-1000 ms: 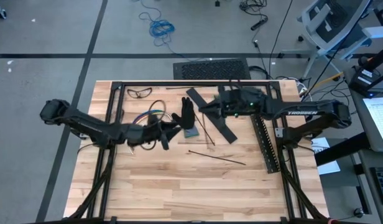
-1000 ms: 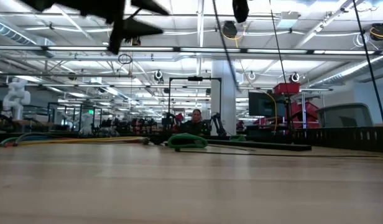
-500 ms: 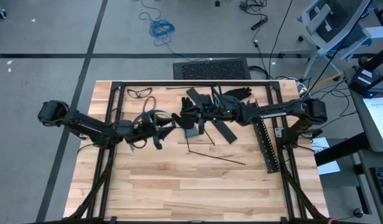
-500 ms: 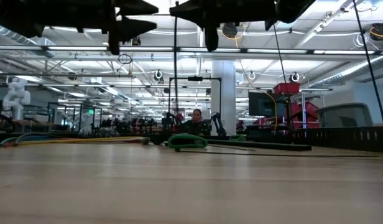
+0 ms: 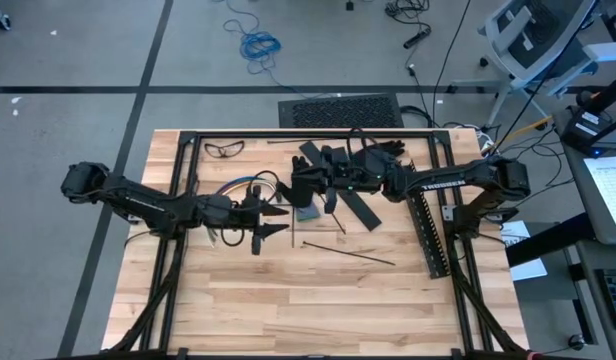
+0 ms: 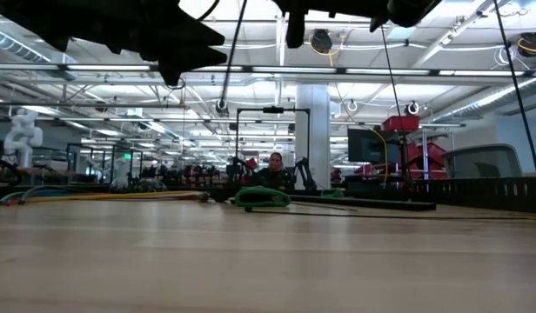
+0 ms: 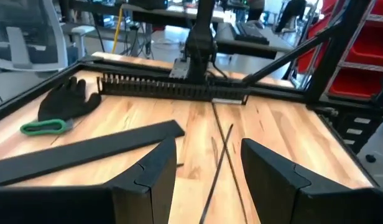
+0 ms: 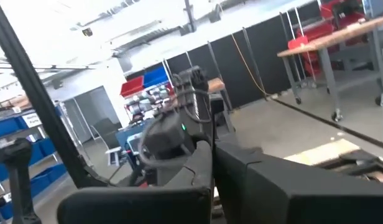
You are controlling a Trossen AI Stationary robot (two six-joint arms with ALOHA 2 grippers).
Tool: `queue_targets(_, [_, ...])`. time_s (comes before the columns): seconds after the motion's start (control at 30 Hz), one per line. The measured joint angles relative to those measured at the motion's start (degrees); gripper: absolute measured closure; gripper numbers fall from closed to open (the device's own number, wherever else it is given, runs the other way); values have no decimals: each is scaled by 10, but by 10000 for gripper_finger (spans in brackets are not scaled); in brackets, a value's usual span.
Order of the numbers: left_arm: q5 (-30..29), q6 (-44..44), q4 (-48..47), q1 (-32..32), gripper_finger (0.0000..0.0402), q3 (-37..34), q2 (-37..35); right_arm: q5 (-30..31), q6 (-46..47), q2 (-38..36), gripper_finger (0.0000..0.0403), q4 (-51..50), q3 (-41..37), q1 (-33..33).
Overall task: Ziptie cables
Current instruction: Wrap the black zip tie on the cable
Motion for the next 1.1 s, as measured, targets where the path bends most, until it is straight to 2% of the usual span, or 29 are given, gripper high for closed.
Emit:
queue_targets(0.37, [6,-101,13,-5,226,0,8,-15,-68,-1,403,5,0,0])
queue_targets(0.6, [6,-104,35,-5,226,0,43,-14,-71,-1,403,32,0,15])
queue_targets(0.83, [0,-97,55,-5,226,0,57,-13,-86,-1,403,8,0,18])
queue_targets(0.9, [8,-41,49,-7,226,0,56,-14,-87,-1,403,3,0,14])
queue_targets(0.97, [0,62,12,-16,226,0,51,-21,-70,-1,403,4,0,9])
queue_targets(1.1, [-103,321,-97,-33,226,8,50,-56,-33,-1,403,2,0,5])
